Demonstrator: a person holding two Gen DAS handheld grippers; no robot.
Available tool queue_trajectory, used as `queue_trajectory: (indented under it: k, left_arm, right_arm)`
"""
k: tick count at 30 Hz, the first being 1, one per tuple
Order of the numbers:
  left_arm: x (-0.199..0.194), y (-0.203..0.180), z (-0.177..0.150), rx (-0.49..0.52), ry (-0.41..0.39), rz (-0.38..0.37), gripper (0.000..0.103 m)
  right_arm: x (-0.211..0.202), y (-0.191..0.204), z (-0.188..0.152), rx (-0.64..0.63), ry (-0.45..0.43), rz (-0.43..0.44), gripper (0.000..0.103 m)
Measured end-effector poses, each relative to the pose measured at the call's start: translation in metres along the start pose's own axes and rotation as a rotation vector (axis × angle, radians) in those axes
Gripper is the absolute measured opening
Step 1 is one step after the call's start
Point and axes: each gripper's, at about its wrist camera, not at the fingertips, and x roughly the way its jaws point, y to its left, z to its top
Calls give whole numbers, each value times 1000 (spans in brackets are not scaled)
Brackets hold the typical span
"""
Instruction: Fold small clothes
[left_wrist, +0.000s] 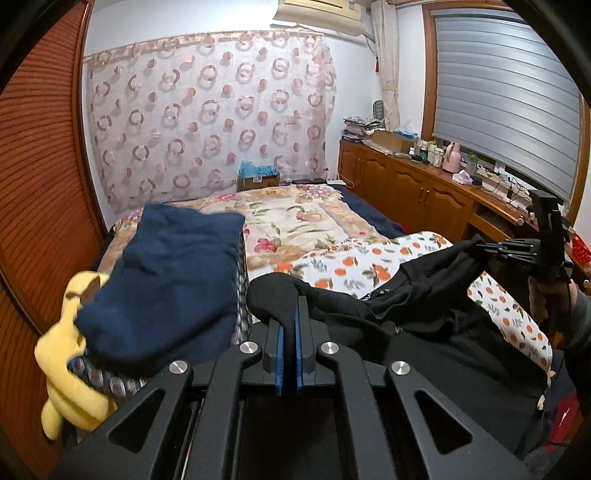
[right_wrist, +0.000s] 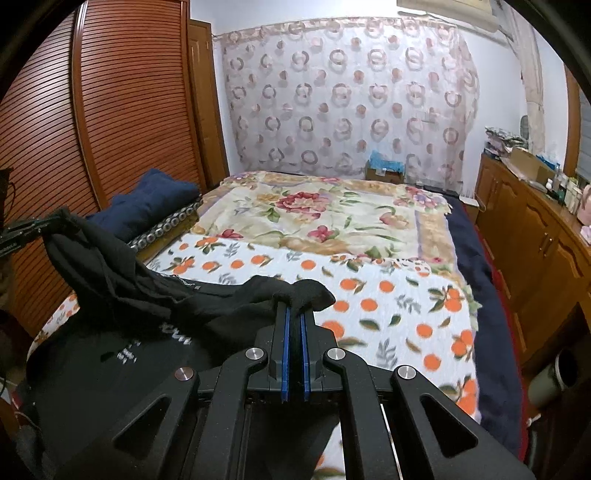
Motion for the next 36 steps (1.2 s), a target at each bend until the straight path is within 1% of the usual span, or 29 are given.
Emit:
queue_trajectory:
  k: [5, 9, 14, 16, 18, 23, 28, 33, 36]
  left_arm:
    - [-12, -3, -25, -11, 3, 0, 5]
    - [-36, -5, -38, -36, -29, -1, 5]
    - [-76, -8, -55, -44, -75, -4, 5]
    - [-88, -8, -65, -48, -80, -1, 5]
    - [-95, -7, -73, -55, -83, -5, 5]
    - [-116, -1, -95, -77, -72, 4, 5]
    - [-128, 12, -118, -111, -47, 15, 5]
    - [-134, 15, -138, -123, -12, 22, 5]
    - [-126, 17, -150, -131, 21, 23, 5]
  right_arm:
    - [-14, 11, -21, -3, -9, -6, 5]
    - [-36, 18, -31, -2, -21, -11, 5]
    - [-81, 24, -50, 4, -50, -5, 5]
    - [-96, 25, -58, 13, -58, 10, 5]
    - [-108, 28, -69, 10, -55, 7, 5]
    - [-140, 34, -89, 18, -52, 25, 5]
    - [-162, 44, -97, 14, -49, 28, 5]
    - [-176, 60, -107, -30, -2, 32, 5]
    - [-178, 68, -116, -55, 39, 27, 5]
